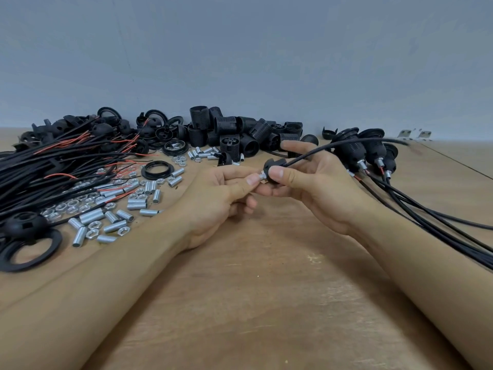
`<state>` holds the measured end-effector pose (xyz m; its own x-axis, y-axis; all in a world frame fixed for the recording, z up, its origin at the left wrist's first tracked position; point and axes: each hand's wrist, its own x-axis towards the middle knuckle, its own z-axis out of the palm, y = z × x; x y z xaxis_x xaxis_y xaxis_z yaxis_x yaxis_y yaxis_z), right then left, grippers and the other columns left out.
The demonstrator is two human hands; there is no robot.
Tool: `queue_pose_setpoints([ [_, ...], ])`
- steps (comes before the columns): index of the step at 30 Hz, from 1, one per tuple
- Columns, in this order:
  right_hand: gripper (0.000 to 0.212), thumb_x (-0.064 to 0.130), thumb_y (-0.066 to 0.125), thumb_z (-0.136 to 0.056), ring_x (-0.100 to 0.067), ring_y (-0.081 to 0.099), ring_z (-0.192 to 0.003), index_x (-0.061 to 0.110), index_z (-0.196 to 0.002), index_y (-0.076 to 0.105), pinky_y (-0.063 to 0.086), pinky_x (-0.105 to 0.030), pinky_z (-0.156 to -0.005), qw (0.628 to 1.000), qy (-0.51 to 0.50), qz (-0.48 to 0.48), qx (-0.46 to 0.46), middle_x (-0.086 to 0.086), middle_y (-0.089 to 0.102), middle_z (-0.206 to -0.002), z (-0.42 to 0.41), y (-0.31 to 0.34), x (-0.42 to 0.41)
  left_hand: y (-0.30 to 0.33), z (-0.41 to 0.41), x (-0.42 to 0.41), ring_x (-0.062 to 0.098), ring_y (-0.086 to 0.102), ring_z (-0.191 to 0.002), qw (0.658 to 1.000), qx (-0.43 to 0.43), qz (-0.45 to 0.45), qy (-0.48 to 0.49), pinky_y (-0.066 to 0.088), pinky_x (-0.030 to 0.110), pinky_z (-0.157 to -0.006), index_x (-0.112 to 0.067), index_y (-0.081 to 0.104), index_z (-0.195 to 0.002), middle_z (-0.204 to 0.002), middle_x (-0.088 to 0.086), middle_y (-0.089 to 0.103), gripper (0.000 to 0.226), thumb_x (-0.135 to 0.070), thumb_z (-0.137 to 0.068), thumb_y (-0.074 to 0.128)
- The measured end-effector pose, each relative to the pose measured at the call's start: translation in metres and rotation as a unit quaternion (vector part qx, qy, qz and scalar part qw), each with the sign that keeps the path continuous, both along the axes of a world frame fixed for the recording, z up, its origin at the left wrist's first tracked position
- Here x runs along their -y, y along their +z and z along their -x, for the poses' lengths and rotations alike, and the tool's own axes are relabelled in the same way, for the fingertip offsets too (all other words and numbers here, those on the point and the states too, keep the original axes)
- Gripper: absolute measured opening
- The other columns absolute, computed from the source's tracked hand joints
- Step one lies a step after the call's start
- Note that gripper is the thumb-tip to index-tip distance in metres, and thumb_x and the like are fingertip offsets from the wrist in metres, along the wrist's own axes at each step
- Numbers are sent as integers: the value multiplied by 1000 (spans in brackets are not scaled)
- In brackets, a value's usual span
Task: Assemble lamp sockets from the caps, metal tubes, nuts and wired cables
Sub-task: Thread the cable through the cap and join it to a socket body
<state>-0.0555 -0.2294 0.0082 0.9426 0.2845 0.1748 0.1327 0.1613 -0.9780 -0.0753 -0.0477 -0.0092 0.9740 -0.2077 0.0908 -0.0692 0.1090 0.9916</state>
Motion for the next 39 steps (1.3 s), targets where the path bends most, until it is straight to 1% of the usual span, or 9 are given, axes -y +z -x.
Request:
queue_pose_setpoints([
  [3,66,7,74,-68,-25,70,-78,2,-127,44,58,-30,-69,995,-38,-85,-18,-14,70,-86,-4,4,1,0,-1,-1,8,60,-59,1000,-11,4,18,50,19,-58,-2,67,-110,-85,6,75,20,-10,-96,57],
  [8,4,12,58,-95,-22,62,-71,10,-98,58,57,-31,-69,960,-160,-219,-64,-8,58,-87,-20,23,32,2,2,-5,15,60,-61,996,25,-85,-5,49,27,-61,-6,68,-98,-83,12,76,10,-8,-96,58],
  [11,30,32,45,-103,-23,60,-60,9,-90,59,55,-28,-58,939,-164,-284,-103,-9,53,-79,-21,21,38,2,9,-3,16,70,-69,982,56,-155,-90,54,22,-67,-8,71,-92,-81,12,77,6,-9,-92,65],
  [16,54,49,37,-103,-13,39,-40,12,-67,52,25,-16,-35,967,-164,-166,-106,-4,52,-64,-24,23,41,3,13,-4,17,73,-77,971,74,-194,-117,55,21,-75,-4,75,-92,-82,8,77,16,-19,-88,69],
  [21,22,26,49,-101,-15,36,-32,26,-117,65,22,-12,-35,983,-121,140,8,-7,62,-59,-19,25,45,-1,9,-2,5,67,-61,977,85,-195,-16,50,13,-60,-9,75,-84,-73,4,76,15,-17,-93,67],
  [25,17,9,54,-98,-10,58,-43,18,-107,67,28,-15,-31,952,-63,292,68,-4,66,-59,-9,6,26,-5,5,-3,5,67,-59,965,116,-229,46,53,17,-60,-15,74,-80,-68,0,74,17,-21,-93,67],
  [28,12,7,53,-98,-10,65,-59,15,-99,62,36,-21,-35,941,-52,326,69,-1,70,-71,-7,-4,14,-7,2,-6,7,70,-61,949,150,-270,70,55,20,-66,-25,71,-74,-67,-5,73,20,-23,-94,67],
  [32,25,2,49,-97,-20,62,-60,20,-105,65,48,-28,-57,940,-41,324,102,1,60,-53,-10,-4,14,-9,2,-5,-4,62,-56,924,202,-312,89,41,8,-58,-28,70,-71,-65,-11,71,22,-22,-93,68],
  [39,15,16,63,-95,-20,60,-52,21,-100,76,51,-23,-50,969,-27,222,105,-3,55,-50,-8,-8,13,-10,0,-8,-2,56,-55,896,253,-348,107,36,8,-55,-24,74,-77,-63,-13,69,16,-19,-92,69],
])
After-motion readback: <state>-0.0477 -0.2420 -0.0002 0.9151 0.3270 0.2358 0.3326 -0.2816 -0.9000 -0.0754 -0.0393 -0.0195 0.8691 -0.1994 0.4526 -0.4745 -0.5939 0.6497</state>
